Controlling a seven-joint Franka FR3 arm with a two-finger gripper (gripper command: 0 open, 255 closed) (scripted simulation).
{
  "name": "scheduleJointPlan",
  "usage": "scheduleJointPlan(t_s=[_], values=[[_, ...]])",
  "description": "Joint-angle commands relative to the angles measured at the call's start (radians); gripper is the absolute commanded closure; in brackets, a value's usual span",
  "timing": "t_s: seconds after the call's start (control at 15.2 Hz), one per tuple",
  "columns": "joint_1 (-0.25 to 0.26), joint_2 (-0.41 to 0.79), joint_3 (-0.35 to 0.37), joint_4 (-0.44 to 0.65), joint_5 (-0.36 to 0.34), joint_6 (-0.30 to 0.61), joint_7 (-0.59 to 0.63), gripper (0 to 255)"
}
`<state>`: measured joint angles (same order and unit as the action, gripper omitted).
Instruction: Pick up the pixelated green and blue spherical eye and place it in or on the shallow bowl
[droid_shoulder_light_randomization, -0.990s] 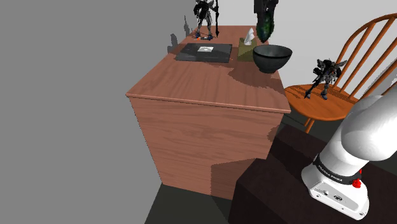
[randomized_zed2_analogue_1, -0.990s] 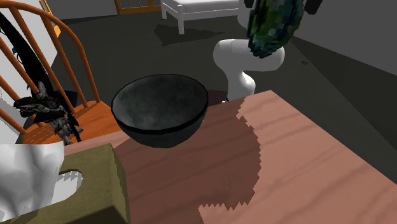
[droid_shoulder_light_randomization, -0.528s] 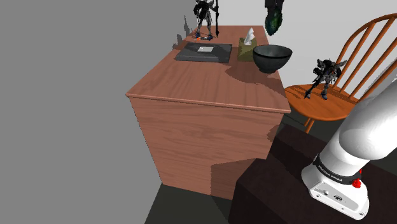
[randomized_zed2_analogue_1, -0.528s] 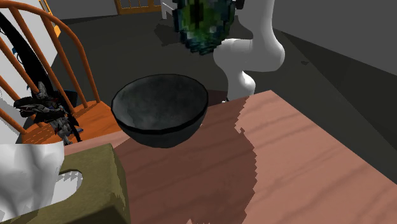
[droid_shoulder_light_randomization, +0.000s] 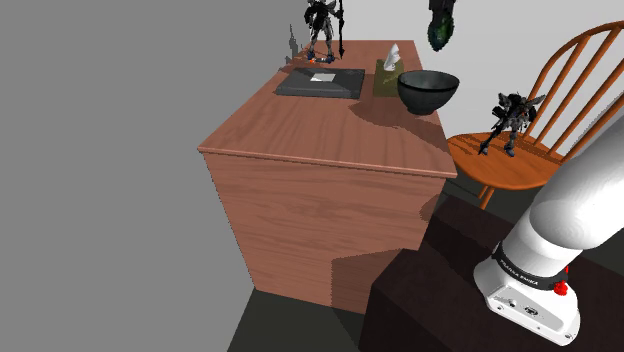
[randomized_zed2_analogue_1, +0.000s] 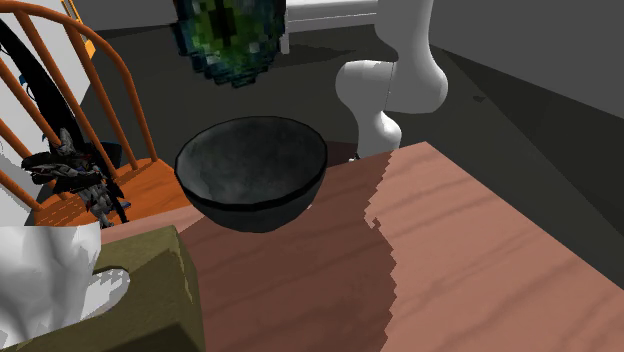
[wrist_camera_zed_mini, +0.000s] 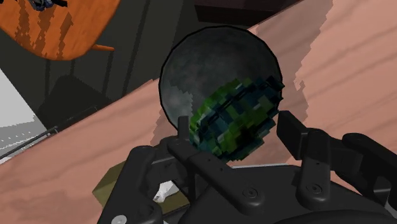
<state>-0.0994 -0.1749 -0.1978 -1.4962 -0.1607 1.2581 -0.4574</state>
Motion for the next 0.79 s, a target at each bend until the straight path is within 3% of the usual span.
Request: scheduleJointPlan(t_s=[0.0,0.73], values=[[-0.001,-0.013,-0.001,-0.038,-0.002,0.026,0.002,255],[-0.002,-0.080,0.000,-0.263,-0.009,0.183,0.029,255]])
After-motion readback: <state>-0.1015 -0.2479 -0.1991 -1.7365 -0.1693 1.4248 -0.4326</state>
